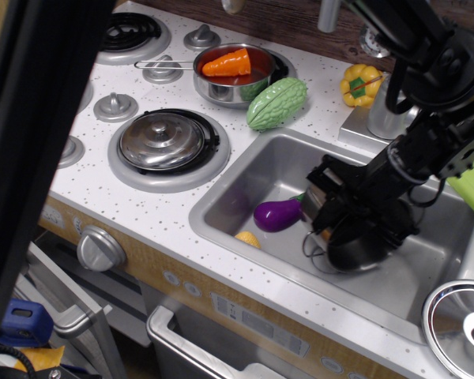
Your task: Flip pot upright in sink
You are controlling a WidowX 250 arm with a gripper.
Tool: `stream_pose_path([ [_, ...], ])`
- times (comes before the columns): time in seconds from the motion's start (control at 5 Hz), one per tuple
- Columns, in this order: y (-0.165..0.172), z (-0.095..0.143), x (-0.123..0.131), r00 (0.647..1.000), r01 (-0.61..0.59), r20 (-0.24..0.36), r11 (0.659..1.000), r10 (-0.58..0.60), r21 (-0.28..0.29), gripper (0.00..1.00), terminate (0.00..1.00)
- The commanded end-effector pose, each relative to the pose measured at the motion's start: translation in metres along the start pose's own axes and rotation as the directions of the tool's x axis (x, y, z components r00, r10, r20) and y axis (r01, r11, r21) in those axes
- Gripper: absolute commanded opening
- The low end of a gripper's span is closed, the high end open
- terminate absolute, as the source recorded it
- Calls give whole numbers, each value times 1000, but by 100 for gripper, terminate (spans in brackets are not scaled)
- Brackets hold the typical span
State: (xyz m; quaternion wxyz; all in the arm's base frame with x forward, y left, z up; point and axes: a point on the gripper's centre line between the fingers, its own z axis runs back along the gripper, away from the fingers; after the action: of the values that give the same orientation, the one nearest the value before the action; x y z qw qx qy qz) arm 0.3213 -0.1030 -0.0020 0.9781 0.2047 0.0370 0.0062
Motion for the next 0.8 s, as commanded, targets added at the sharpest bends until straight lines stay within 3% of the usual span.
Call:
stream_pose_path([
  [0.0, 2, 56, 9, 999, 8, 50, 996, -4, -86, 0, 0],
  [0.2, 13, 71, 6, 1000, 18, 9, 996, -18, -92, 0, 0],
  [0.4, 26, 72, 0, 998, 12, -58, 992, -20, -127, 0, 0],
  [0.6, 40, 60, 1, 995, -10, -100, 980, -11, -201, 0, 0],
])
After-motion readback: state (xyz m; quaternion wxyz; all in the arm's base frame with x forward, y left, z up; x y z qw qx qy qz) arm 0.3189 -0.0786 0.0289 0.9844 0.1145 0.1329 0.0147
